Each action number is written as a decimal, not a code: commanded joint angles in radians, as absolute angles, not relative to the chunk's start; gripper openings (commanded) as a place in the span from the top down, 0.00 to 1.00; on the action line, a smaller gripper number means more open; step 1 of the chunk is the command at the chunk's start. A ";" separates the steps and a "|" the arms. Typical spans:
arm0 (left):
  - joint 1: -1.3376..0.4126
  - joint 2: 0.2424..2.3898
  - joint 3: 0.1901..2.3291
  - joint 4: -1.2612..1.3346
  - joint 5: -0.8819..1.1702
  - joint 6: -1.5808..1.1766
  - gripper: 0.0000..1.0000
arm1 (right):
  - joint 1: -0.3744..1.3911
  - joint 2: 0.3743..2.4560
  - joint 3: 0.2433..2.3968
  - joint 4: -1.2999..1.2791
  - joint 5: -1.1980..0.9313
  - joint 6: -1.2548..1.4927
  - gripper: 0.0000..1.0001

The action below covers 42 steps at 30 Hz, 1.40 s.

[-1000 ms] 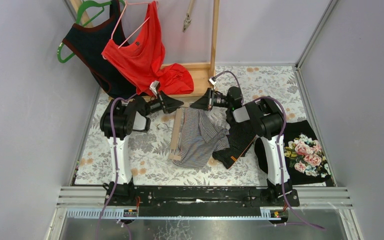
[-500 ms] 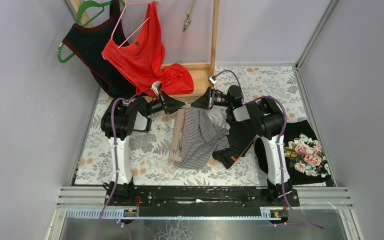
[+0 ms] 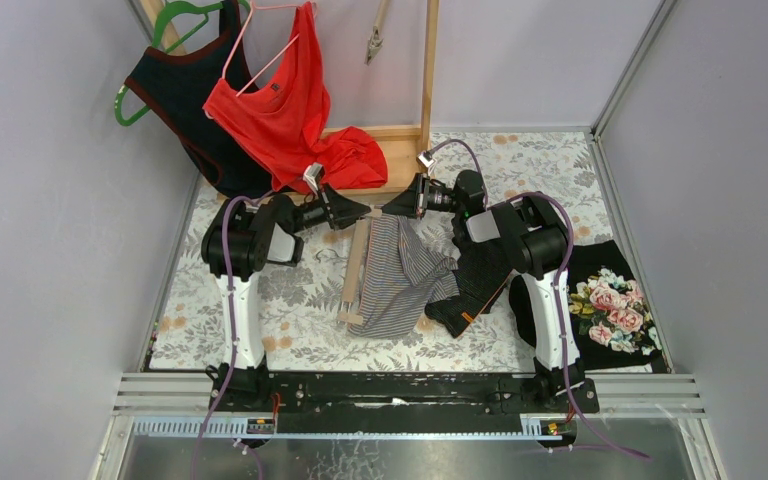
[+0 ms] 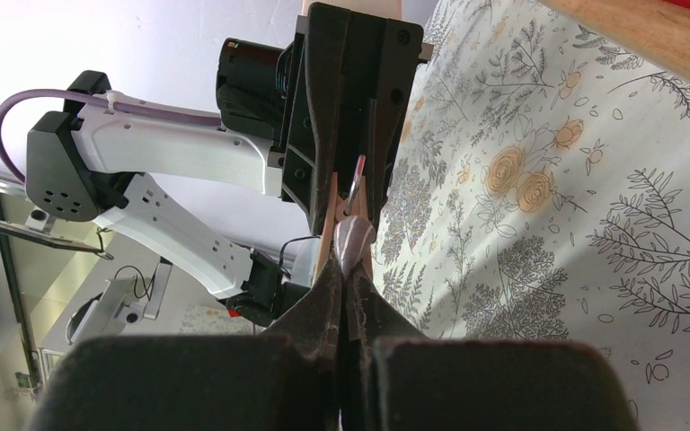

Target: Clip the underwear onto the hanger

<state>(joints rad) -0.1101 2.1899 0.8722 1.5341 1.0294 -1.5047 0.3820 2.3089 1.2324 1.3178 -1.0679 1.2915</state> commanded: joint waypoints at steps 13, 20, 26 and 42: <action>-0.121 2.167 0.856 1.614 1.102 -1.492 1.00 | 0.372 2.301 1.292 1.367 -1.063 1.289 1.00; -0.122 2.167 0.855 1.614 1.105 -1.493 1.00 | 0.371 2.300 1.298 1.362 -1.062 1.289 1.00; -0.122 2.173 0.858 1.614 1.112 -1.494 1.00 | 0.370 2.300 1.300 1.359 -1.063 1.289 1.00; -0.121 2.192 0.872 1.614 1.135 -1.509 0.88 | 0.370 2.301 1.305 1.356 -1.065 1.288 1.00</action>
